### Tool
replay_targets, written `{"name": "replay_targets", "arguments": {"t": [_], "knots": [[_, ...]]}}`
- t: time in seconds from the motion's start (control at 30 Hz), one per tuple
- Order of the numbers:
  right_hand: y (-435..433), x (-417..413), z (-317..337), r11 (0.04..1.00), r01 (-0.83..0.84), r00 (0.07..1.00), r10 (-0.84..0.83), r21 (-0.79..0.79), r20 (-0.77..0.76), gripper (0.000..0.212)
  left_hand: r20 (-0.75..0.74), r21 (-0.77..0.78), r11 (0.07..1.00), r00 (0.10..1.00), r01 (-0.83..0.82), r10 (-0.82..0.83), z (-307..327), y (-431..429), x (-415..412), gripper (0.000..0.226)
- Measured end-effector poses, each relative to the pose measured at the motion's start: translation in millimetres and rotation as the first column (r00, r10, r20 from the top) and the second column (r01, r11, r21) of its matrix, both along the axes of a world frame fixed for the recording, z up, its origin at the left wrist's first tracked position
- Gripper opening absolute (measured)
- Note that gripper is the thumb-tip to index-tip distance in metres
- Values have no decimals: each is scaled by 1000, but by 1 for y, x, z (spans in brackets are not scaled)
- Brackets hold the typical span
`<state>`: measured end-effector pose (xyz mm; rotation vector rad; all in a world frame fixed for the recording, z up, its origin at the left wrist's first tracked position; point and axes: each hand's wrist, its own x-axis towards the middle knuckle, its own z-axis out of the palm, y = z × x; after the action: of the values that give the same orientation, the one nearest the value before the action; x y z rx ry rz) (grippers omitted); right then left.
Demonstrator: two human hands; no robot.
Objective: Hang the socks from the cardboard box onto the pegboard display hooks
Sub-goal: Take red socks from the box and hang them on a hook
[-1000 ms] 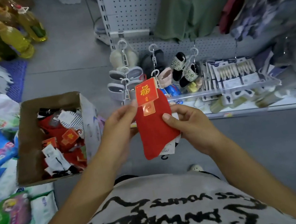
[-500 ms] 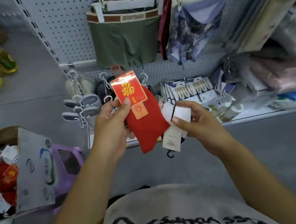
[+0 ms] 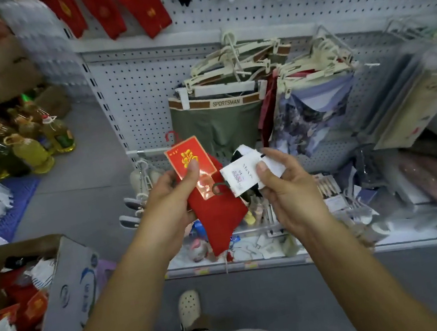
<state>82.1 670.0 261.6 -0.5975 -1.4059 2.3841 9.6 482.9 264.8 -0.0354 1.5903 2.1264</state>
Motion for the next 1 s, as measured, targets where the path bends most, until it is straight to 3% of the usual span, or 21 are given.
{"name": "replay_targets", "arguments": {"t": [0.13, 0.23, 0.27, 0.33, 0.4, 0.5, 0.57, 0.63, 0.83, 0.93, 1.0], "knots": [[-22, -37, 4, 974, 16, 999, -24, 227, 33, 28, -156, -82, 996, 987, -40, 27, 17, 2, -32, 59], [-15, -59, 17, 910, -99, 991, 54, 402, 122, 38, -216, -99, 992, 975, -77, 55, 31, -8, -74, 56], [-11, -66, 24, 852, -131, 985, 53, 507, 165, 40, -231, -109, 991, 972, -76, 49, 36, -12, -89, 55], [-1, -84, 37, 641, -110, 980, -58, 760, 191, 38, -246, -120, 991, 969, -54, 22, 47, -17, -118, 59], [1, -102, 54, 460, -3, 990, -121, 888, 66, 36, -246, -128, 992, 969, -18, -14, 56, -21, -143, 59], [-11, -129, 75, 353, -94, 990, 136, 931, 49, 49, -252, -128, 991, 966, 26, -58, 67, -25, -173, 54], [-23, -146, 78, 389, -211, 952, 289, 897, 99, 58, -244, -95, 994, 967, 48, -70, 72, -27, -187, 57], [-34, -159, 73, 495, -221, 945, 320, 840, 60, 59, -235, -52, 997, 969, 63, -73, 76, -30, -199, 52], [-55, -183, 53, 722, -84, 975, 202, 687, -92, 52, -216, -58, 995, 972, 83, -93, 76, -42, -217, 30], [-56, -186, 51, 814, 14, 995, 48, 581, -92, 50, -218, -45, 997, 974, 58, -67, 71, -44, -221, 27], [-50, -189, 52, 939, -23, 996, 52, 343, -74, 47, -210, -33, 999, 977, 38, -44, 71, -44, -222, 27]]}}
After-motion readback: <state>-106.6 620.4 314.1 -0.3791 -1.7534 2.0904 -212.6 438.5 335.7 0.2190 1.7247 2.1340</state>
